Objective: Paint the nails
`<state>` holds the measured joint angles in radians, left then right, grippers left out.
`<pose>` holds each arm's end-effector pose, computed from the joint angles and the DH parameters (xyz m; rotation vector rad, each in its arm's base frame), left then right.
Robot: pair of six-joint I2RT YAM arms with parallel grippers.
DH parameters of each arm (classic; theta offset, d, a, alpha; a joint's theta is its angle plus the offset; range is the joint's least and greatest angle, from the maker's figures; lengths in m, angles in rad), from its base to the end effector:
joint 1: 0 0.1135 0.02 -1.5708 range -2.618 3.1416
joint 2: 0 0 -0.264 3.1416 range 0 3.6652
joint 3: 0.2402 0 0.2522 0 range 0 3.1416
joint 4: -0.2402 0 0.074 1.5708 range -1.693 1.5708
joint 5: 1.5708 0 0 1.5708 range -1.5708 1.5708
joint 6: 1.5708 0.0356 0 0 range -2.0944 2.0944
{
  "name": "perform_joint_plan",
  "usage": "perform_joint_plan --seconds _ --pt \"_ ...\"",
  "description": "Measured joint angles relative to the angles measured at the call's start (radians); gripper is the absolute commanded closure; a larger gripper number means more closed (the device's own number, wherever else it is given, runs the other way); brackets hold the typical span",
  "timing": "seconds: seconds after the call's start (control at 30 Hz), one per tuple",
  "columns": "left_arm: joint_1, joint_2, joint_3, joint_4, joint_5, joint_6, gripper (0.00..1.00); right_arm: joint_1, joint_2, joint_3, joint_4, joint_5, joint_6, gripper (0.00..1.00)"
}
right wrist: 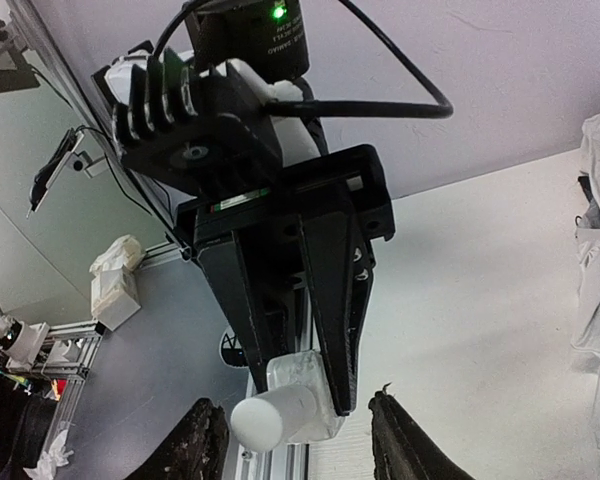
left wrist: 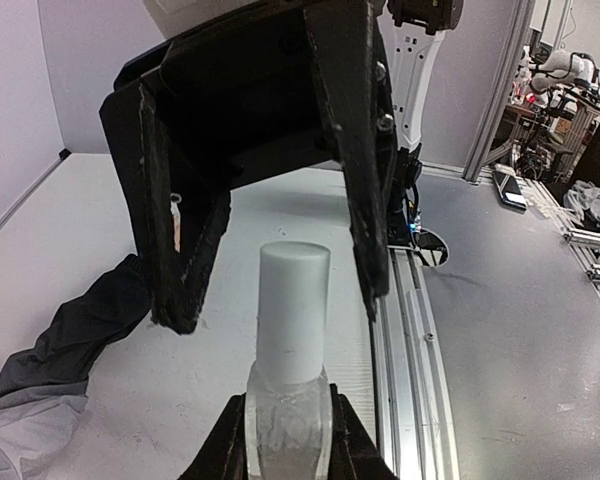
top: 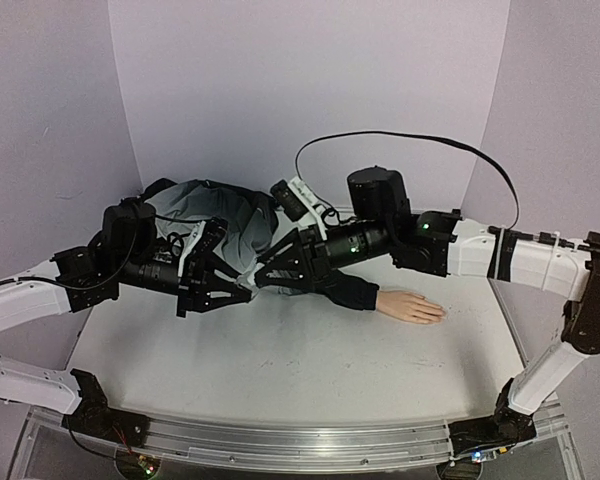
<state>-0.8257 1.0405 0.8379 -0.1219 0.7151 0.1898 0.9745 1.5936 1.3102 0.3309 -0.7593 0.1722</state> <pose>0.1416 -0.1879 0.3186 1.3679 1.4104 -1.0998 0.1918 0.3263 0.3713 -1.2428 1.2133 1.4485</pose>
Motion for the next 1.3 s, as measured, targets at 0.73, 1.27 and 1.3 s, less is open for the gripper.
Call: perform_joint_plan --seconds 0.73,1.27,1.3 --pt "0.000 0.000 0.000 -0.010 0.017 -0.005 1.00 0.038 0.037 0.049 0.036 0.021 0.028 1.00" --pt "0.036 -0.170 -0.128 -0.030 -0.500 -0.057 1.00 0.206 0.242 0.121 0.285 0.813 0.393 1.00" --pt "0.040 -0.173 -0.130 -0.045 -0.536 -0.056 1.00 0.223 0.278 0.166 0.264 0.887 0.415 1.00"
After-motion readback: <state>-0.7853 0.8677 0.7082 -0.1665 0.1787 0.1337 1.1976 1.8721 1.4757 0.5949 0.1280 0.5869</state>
